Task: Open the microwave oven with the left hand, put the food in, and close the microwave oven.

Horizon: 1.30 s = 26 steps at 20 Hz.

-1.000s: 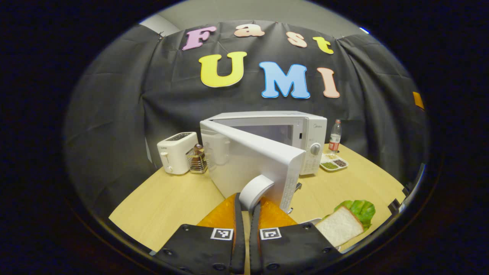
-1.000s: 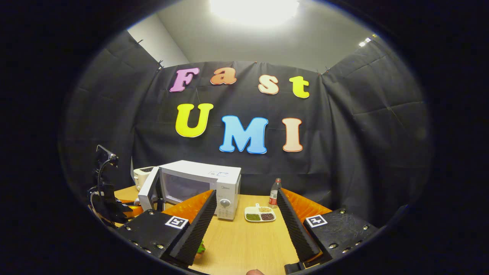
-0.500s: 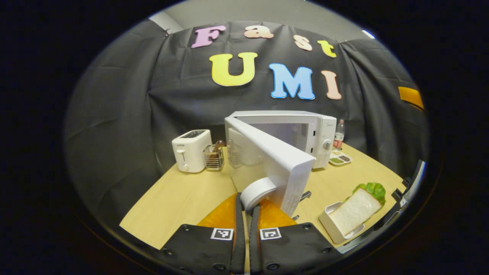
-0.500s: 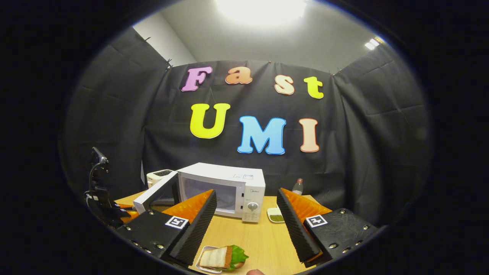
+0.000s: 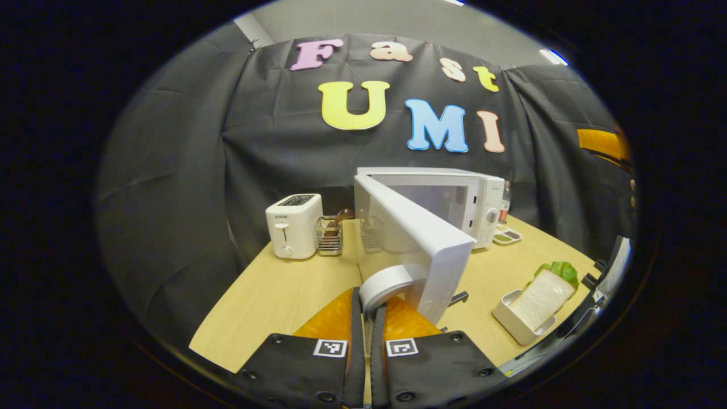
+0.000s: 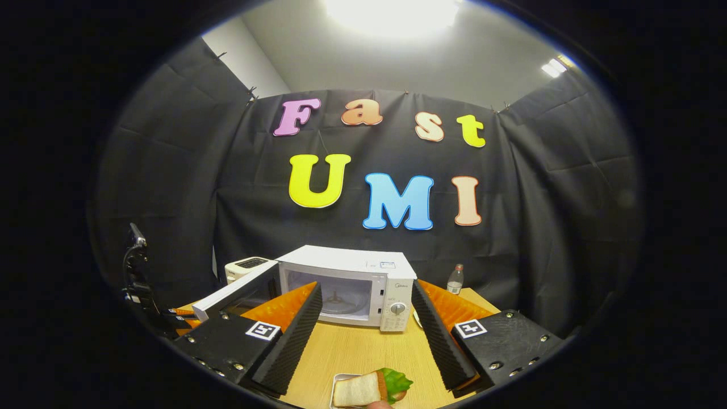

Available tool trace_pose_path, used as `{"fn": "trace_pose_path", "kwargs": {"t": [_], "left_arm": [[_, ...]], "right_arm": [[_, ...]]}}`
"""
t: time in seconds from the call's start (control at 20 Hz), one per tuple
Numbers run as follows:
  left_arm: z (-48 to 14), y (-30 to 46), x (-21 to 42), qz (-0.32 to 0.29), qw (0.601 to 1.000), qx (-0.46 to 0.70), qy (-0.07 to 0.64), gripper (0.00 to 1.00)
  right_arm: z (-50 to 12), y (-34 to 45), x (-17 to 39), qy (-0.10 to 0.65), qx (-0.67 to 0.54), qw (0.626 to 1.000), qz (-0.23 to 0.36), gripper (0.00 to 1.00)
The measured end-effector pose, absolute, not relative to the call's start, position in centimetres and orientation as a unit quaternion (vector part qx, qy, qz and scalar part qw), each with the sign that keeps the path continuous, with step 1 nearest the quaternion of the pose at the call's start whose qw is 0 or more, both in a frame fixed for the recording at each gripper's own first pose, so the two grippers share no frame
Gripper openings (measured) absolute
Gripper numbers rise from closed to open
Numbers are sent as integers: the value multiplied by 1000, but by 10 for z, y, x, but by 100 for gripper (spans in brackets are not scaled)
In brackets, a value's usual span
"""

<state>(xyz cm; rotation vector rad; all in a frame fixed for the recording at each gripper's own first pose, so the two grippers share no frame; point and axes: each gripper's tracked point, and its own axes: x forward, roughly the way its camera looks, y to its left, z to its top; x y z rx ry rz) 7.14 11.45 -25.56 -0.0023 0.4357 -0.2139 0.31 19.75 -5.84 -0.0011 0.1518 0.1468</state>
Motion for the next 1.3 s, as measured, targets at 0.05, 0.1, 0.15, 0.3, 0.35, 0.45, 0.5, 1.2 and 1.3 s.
{"fn": "trace_pose_path", "kwargs": {"t": [0.05,0.1,0.15,0.3,0.35,0.45,0.5,1.2,1.3], "left_arm": [[-256,118,72,-108,971,0,215,12],[-256,124,71,-108,970,-3,217,11],[-258,127,72,-106,970,-6,219,12],[-259,137,66,-96,968,-32,229,17],[-259,141,63,-89,968,-38,230,16],[-257,148,54,-66,970,-40,229,18],[-251,151,49,-55,972,-40,223,19],[-73,172,1,49,997,-49,41,96],[-62,171,-6,56,997,-46,29,96]], "right_arm": [[-58,202,3,76,1,994,74,96],[-58,206,2,77,2,994,77,96],[-58,208,3,77,2,994,78,96],[-60,214,4,88,8,992,91,96],[-59,213,5,91,10,991,94,96],[-62,209,10,100,13,990,103,96],[-67,207,13,110,15,988,107,96],[-203,170,13,389,110,899,168,98],[-220,168,10,416,110,886,172,98]]}}
